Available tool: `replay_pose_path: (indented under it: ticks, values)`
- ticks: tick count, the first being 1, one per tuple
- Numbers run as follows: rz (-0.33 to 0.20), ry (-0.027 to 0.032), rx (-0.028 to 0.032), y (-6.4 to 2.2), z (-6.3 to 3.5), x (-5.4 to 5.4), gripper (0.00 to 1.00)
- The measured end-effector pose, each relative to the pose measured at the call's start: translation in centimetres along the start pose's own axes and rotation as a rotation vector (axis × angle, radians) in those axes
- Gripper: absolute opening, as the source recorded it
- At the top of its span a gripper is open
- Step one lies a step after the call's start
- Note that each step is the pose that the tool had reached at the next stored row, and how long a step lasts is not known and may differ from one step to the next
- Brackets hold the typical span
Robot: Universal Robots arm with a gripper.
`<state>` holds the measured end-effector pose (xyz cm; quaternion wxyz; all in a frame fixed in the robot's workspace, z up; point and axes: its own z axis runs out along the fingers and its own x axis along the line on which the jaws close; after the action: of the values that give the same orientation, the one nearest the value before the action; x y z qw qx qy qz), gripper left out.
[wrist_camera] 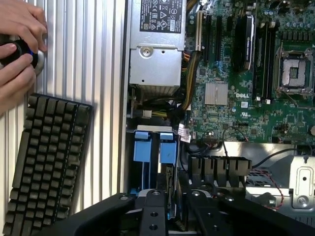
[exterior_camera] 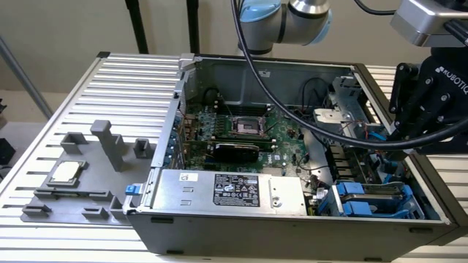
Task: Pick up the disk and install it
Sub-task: 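Insert the first disk wire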
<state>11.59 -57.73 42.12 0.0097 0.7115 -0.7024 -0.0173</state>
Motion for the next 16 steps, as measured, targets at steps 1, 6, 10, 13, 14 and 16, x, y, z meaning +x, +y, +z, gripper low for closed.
replay_pose_path:
  ticks: [1, 6, 10, 13, 14, 16]
  values:
    - [0.0, 0.0002, -0.0001, -0.41, 0.05, 0.0, 0.14]
    - [0.0, -0.0001, -0.0009, -2.57, 0.75, 0.0, 0.11]
    - [0.0, -0.0002, -0.0008, -3.88, 1.43, 0.0, 0.11]
    - [0.0, -0.0002, -0.0008, -4.63, 1.94, 0.0, 0.11]
    - [0.0, 0.0, -0.0008, -4.79, 2.11, 0.0, 0.11]
    - [-0.001, -0.0001, -0.0008, -5.0, 2.47, 0.0, 0.11]
